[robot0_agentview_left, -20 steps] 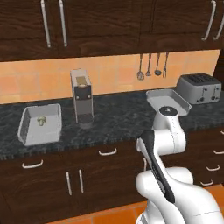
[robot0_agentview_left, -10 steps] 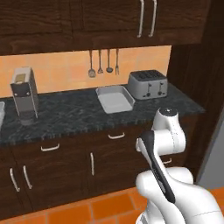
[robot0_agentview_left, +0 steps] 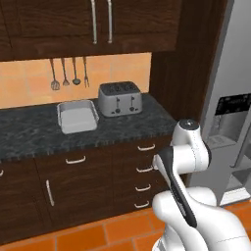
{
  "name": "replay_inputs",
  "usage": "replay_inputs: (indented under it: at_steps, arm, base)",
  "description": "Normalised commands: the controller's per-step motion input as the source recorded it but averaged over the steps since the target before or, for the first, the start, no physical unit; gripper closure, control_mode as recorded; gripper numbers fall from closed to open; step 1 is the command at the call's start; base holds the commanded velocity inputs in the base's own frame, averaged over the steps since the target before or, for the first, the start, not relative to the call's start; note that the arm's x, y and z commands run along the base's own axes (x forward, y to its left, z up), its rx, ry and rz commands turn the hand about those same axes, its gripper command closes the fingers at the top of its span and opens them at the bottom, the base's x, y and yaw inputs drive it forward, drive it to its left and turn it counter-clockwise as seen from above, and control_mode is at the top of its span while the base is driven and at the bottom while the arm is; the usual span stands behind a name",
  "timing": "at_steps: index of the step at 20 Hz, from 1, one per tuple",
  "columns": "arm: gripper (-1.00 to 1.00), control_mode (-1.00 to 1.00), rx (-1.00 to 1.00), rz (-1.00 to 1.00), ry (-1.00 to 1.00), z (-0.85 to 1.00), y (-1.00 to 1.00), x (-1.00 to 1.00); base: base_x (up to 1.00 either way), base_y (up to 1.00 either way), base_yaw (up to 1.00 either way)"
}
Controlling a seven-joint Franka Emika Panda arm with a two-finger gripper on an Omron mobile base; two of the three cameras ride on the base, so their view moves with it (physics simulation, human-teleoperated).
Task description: Place one mushroom and one steak in each tupperware on the nearby counter, to pack two identical lunches.
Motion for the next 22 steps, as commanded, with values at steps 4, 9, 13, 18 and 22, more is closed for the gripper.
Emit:
replay_inputs:
  at_steps: [4,9,13,18,22]
  arm:
    - [-1.00,1.00,0.00,0.00,0.00,0.00,0.00,0.00]
    - [-1.00,1.00,0.00,0.00,0.00,0.00,0.00,0.00]
    - [-1.00,1.00,0.00,0.00,0.00,0.00,0.00,0.00]
    - [-1.00,1.00,0.00,0.00,0.00,0.00,0.00,0.00]
    - [-1.00,1.00,0.00,0.00,0.00,0.00,0.00,0.00]
  base:
    - [0.00,-1.00,0.00]
    - [-0.05,-1.00,0.00]
    - [-0.01,-1.00,0.00]
    - [-0.01,-1.00,0.07]
    - [0.26,-0.90,0.14]
